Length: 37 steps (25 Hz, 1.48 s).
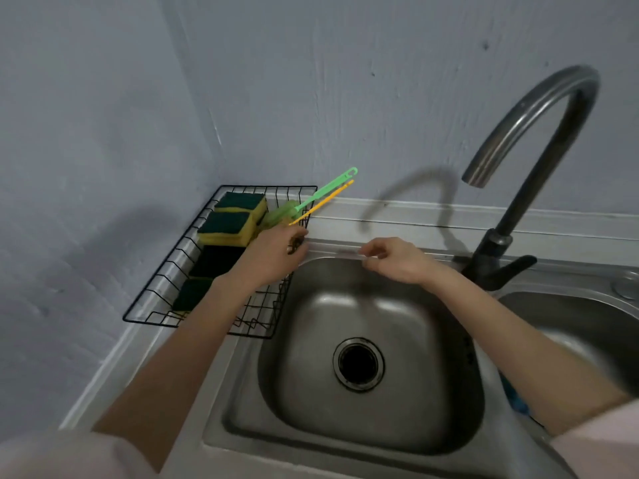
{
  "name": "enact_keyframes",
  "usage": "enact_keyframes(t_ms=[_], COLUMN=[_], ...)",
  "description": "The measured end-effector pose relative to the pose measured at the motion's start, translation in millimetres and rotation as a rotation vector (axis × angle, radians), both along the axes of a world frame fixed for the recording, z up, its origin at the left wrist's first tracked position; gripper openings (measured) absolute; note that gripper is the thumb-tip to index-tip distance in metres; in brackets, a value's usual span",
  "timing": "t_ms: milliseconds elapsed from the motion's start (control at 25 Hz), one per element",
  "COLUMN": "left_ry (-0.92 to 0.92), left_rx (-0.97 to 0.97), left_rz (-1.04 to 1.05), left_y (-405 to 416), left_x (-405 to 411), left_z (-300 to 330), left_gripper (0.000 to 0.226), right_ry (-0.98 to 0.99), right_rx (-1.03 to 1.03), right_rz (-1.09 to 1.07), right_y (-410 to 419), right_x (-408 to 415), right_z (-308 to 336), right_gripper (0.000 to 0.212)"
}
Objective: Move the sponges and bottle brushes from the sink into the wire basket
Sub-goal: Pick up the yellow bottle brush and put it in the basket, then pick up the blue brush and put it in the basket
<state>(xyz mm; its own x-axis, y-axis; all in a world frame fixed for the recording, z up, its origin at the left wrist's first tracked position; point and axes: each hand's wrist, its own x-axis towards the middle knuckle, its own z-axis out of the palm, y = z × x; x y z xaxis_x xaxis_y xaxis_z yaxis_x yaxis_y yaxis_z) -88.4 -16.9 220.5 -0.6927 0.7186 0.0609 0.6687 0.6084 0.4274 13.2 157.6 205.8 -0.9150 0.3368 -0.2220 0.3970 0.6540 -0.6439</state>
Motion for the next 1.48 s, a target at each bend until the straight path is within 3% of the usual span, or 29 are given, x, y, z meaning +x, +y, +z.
enact_keyframes(t_ms=[520,680,840,1200,1480], left_ry=[-0.197,-0.261,-0.337,-0.411,-0.415], left_rx=[-0.001,-0.043,-0.166,-0.463,-0.413], left_rz=[-0.153,-0.171,-0.211,-0.368,-0.288], left_y=[128.1,175.1,205.4,198.7,198.2], left_x=[150.8,202.6,249.1,310.4,319.6], left_z=[-43.9,-70.2,-97.1,-134.6,-134.4], left_gripper=[0.034,0.034,0.033,0.041,0.035], right_ry=[-0.079,-0.189,-0.305,-0.455,-0.298], right_rx=[-0.018,-0.004,0.016,-0.047,-0.026], right_rz=[-0.152,-0.126,-0.049,0.374,0.391], right_y=[117.3,160.2,182.5,171.3,169.5], right_x=[157.2,196.7,230.6,257.0,261.1], right_z=[-32.5,-51.8,-90.2,-148.2,-155.7], right_gripper=[0.032,0.031,0.032,0.043,0.036])
